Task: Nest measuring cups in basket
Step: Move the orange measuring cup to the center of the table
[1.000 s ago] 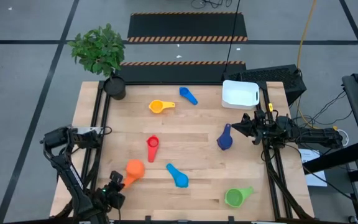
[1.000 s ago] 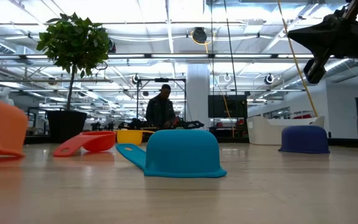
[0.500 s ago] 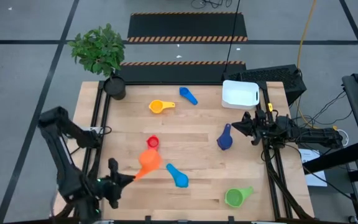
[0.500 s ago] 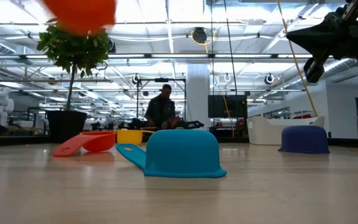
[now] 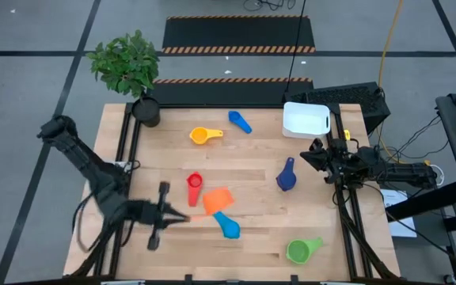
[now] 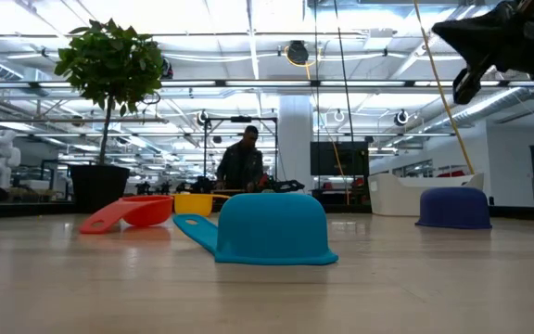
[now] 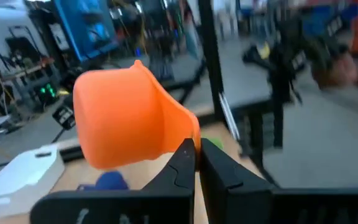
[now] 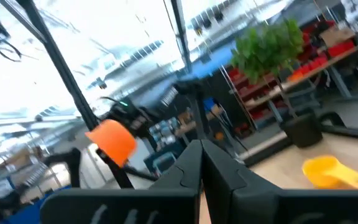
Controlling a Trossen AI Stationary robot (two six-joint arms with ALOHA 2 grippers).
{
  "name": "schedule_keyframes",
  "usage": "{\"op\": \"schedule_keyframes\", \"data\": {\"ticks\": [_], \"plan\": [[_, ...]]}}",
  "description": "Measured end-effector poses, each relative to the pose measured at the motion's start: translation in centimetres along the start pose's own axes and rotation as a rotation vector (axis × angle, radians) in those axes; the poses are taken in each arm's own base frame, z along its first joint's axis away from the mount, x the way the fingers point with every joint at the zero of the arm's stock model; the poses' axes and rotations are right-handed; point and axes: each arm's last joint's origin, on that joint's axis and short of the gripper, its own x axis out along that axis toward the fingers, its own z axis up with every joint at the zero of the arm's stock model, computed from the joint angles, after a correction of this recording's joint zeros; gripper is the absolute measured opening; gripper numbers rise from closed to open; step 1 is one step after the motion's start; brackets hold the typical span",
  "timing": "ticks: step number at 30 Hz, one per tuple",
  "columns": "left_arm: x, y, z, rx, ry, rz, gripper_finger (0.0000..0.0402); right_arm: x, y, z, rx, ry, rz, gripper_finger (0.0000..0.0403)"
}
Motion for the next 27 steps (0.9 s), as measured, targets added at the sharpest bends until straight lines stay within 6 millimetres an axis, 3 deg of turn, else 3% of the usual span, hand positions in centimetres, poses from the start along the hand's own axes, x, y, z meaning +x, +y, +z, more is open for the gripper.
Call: {"op": "schedule_keyframes", "data": {"ticks": [6, 13, 18, 27], "plan": [[1.3, 4.5, -3.7, -0.200, -0.174, -0.054, 0.0005, 0.1, 0.7, 0.6, 0.006, -0.056, 0.093, 0.0000], [2.7, 8.7, -7.2, -0.367, -0.234, -0.065, 0.0005, 0.3, 1.7, 0.7, -0.047, -0.077, 0.189, 0.0000], [4.3, 9.9, -9.3, -0.448, -0.261, -0.098, 0.0005, 0.5, 2.5, 0.9, -0.100, -0.117, 0.255, 0.0000], [6.9, 10.7, -14.2, -0.641, -0.271, -0.066, 0.0007, 1.6, 2.9, -0.7, -0.165, 0.017, 0.225, 0.0000]]}}
